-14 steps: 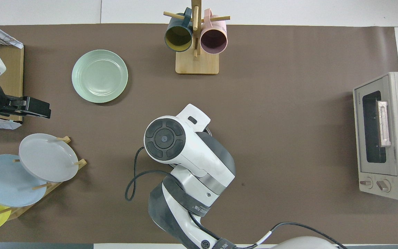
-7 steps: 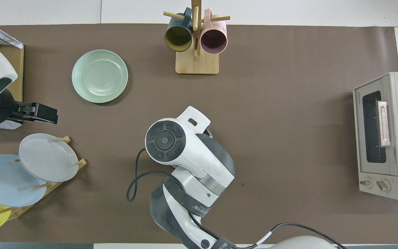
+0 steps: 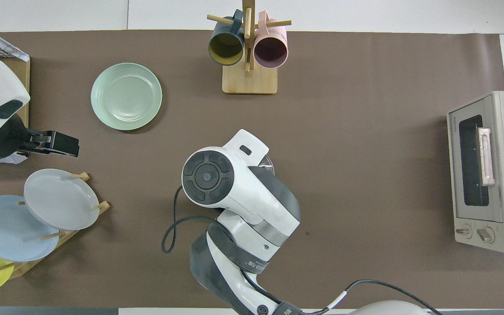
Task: Transfer potato from pot to plate
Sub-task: 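Lift the lid with the right gripper while the left gripper approaches, then move the lid with the right gripper while the left gripper enters the pot, then lower the lid with the right gripper while the left gripper grasps the potato, then lift the yellow potato out of the pot toward the green plate with the left gripper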
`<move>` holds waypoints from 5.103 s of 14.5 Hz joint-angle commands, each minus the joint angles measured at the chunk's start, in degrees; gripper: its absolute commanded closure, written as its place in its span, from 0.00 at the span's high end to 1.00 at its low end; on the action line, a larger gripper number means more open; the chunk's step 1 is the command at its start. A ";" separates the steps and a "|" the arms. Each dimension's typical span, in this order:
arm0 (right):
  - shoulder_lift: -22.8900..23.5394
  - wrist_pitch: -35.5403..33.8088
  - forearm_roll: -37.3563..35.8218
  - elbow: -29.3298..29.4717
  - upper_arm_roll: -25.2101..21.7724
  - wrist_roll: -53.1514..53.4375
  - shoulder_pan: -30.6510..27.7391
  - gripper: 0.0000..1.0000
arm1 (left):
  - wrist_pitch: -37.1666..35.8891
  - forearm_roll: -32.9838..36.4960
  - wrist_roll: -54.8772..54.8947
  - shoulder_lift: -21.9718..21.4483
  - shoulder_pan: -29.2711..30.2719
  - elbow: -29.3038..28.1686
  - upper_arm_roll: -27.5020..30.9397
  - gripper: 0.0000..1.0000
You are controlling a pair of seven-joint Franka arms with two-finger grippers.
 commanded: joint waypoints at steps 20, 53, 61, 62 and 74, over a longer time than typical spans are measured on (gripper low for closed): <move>-12.22 2.56 5.13 -19.69 0.29 -45.04 -35.79 0.52 | 28.40 1.60 -43.20 11.06 -31.24 -15.79 0.60 1.00; -17.94 -5.73 5.74 -14.37 0.47 -50.77 -41.60 1.00 | 36.15 5.21 -48.13 19.68 -34.24 -18.17 0.52 0.15; -18.56 -22.36 7.24 -1.01 0.55 -47.25 -41.51 1.00 | 27.73 4.59 -47.87 14.86 -33.37 -13.26 0.78 0.00; -18.47 -23.59 7.24 -0.21 0.47 -47.25 -41.52 1.00 | 25.88 4.59 -47.70 14.15 -33.02 -11.85 0.78 0.00; -19.26 -25.62 6.45 1.28 -5.77 -45.23 -34.75 1.00 | 16.80 -0.85 -21.02 17.57 -9.57 5.83 1.04 0.00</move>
